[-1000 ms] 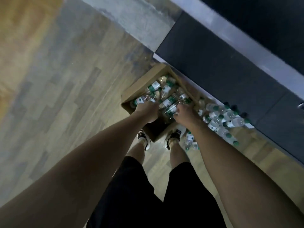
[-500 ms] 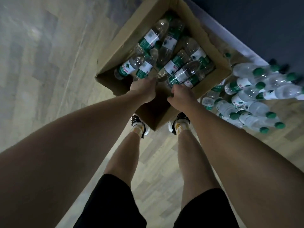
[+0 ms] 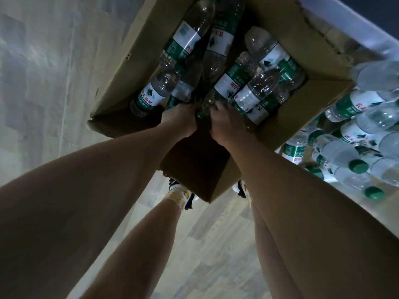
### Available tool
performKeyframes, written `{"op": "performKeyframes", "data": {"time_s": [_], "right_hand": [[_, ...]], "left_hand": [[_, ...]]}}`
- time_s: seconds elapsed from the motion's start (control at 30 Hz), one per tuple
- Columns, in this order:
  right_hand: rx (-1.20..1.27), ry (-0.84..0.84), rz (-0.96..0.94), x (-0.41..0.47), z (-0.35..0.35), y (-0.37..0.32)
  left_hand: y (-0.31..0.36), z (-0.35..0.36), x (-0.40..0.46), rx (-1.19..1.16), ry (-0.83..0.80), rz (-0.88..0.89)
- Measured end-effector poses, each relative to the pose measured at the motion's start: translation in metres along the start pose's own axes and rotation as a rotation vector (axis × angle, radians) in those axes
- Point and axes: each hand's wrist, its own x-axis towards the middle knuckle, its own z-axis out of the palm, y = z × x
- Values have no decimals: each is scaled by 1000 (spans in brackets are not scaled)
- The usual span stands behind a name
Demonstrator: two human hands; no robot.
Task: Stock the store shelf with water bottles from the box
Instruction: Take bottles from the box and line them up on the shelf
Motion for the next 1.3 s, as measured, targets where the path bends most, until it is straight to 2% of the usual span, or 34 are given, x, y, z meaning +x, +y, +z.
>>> {"op": "performKeyframes", "data": {"time_s": [0.13,0.33,0.47,0.6,0.7,0.8,0.9,0.97,1.13,1.3], "right_hand": [[134,25,-84,17,23,-13],[367,71,65,40,49,-21],[238,30,57,44,58,-24],[229,62,113,36,50,-35],[171,52,175,20,31,-48],[-104,-53,156,-2,2,-61],[-210,-79,136,-20,-34,-70],[-201,-72,121,-28,-57,-72],[-96,-178,57,-44,-120,-80],[-58,-166,20,-85,-162,-124]], "left_hand": [[-17,7,10,38,53,-24],[-44,15,23,108,90,-21],[-49,16,24,120,81,-7],[-46,14,13,121,76,-22],[-43,8,-3,99,60,-39],[-43,-1,-23,69,61,-37],[-43,-15,-47,62,67,-21],[-41,-29,-62,69,62,-21],[-40,-66,-102,65,87,-22],[-41,-116,-153,44,109,-26]]}}
